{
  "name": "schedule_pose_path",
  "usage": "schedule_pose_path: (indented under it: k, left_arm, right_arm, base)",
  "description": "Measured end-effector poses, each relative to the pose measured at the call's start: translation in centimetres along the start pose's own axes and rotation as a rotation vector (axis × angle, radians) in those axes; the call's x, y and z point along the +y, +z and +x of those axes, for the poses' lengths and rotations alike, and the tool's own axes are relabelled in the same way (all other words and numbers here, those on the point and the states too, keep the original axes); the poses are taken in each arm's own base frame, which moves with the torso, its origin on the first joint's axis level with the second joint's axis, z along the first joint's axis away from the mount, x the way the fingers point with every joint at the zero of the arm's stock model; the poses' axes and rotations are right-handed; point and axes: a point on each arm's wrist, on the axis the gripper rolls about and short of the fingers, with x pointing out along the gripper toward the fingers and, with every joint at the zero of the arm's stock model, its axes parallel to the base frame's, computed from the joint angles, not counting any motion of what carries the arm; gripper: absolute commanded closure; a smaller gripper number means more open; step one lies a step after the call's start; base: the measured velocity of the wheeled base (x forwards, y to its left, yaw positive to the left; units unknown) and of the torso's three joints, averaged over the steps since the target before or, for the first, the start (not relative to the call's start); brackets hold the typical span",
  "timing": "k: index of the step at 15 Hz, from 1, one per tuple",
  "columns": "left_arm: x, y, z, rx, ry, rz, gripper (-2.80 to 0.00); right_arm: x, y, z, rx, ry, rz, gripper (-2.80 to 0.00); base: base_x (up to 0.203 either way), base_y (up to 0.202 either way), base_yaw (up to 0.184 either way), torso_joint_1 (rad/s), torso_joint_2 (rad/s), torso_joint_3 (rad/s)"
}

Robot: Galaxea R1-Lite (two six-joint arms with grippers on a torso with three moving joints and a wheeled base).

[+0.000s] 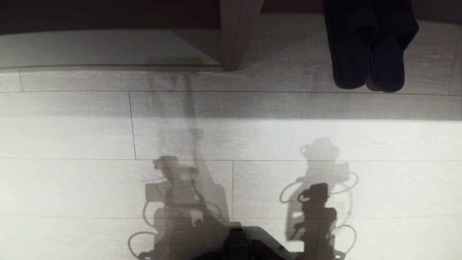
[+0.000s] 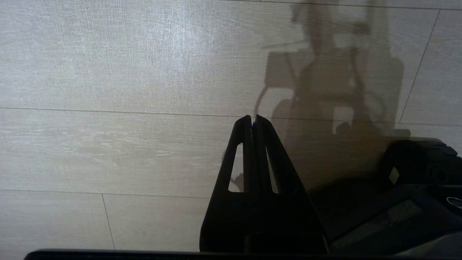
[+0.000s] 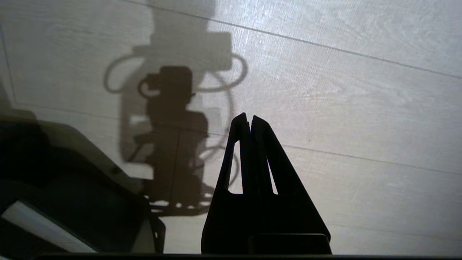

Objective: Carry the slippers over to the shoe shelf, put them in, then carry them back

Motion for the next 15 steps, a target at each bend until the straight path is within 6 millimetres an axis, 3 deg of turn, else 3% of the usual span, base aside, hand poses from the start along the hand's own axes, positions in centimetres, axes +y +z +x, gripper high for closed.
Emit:
schedule_pose_path:
  k: [3,7,15]
  left_arm:
    - [0.0,0.0,0.0,0.000,0.000,0.000,0.00]
    - [0.0,0.0,0.0,0.000,0.000,0.000,0.00]
    - [0.0,0.0,0.0,0.000,0.000,0.000,0.00]
  right_arm:
    - [0.4,-2.1,-0.9,0.005,0.019,0.021,0.00]
    - [0.7,-3.5,-1.8,-0.002,0.055,0.079,0.00]
    - [0.7,-3.7,-2.2,-0.047,0.050,0.133,0.00]
  base:
    - [0.000,0.000,0.000,0.000,0.00,0.000]
    - [0.000,0.000,0.000,0.000,0.00,0.000]
    - [0.000,0.000,0.000,0.000,0.00,0.000]
